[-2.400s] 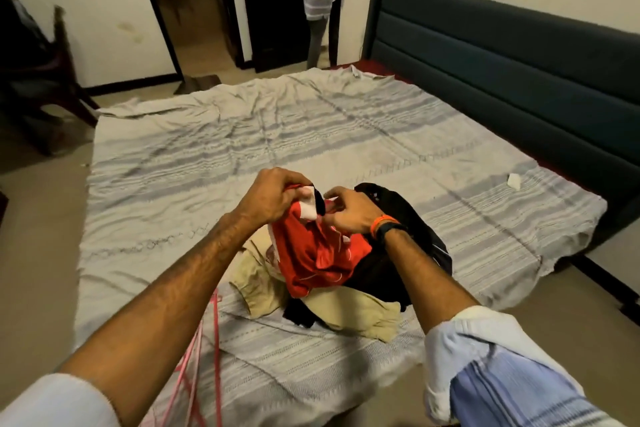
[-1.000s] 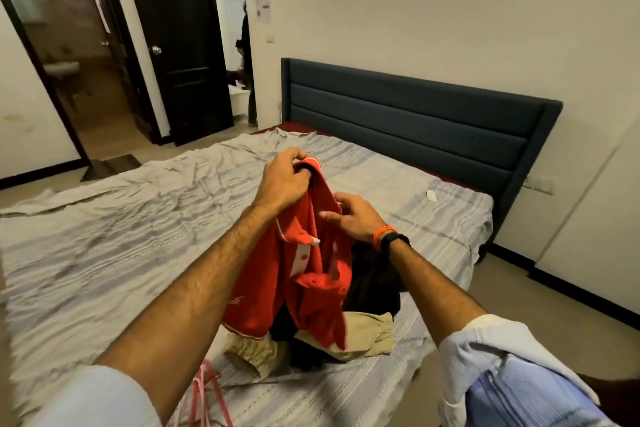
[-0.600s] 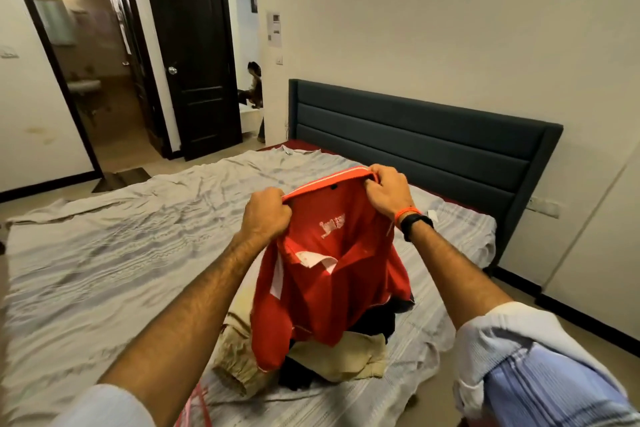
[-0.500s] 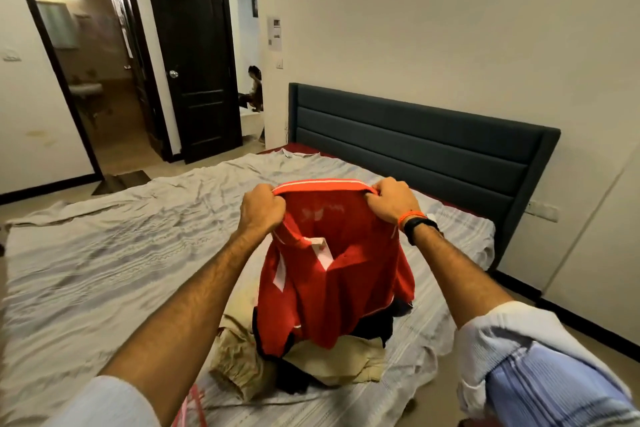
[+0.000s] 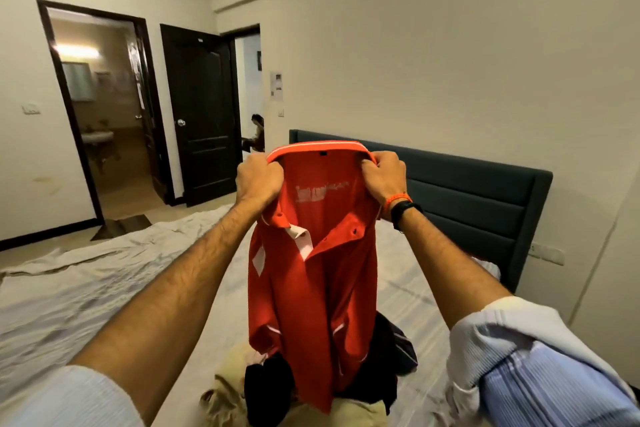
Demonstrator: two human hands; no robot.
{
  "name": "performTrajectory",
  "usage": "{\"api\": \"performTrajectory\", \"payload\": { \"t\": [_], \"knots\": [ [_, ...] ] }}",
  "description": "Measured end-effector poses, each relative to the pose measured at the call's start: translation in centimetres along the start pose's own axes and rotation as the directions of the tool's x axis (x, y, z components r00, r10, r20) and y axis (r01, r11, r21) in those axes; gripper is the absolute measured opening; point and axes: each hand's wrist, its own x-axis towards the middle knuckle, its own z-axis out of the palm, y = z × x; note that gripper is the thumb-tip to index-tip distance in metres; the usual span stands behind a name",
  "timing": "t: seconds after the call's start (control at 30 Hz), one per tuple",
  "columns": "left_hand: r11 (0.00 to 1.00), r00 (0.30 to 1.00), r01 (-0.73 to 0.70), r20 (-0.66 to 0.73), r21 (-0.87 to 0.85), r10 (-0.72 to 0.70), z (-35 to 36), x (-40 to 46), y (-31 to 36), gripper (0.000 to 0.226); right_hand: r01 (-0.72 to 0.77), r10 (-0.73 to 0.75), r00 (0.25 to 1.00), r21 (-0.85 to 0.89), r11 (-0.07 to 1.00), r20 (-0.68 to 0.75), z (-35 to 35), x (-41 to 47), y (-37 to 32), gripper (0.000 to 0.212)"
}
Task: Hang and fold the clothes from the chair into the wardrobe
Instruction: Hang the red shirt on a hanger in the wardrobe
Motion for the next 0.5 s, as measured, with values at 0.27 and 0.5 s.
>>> {"api": "performTrajectory", "payload": {
  "t": [0.27,0.5],
  "knots": [
    [0.977,0.946,-0.214,-0.253,-0.016,0.203,-3.6,2.7,4.2,0.022,0.182,-0.149,0.957,0.114,0.977,-0.25,-2.0,2.4,-5.2,0.036],
    [0.995,0.996,0.084,-0.011,-0.055,-0.085,0.1,-2.1,-5.0,0.024,-0.022,0.02,0.998,0.041,0.999,0.065,3.9,-3.5,1.3,0.036]
  ]
}}
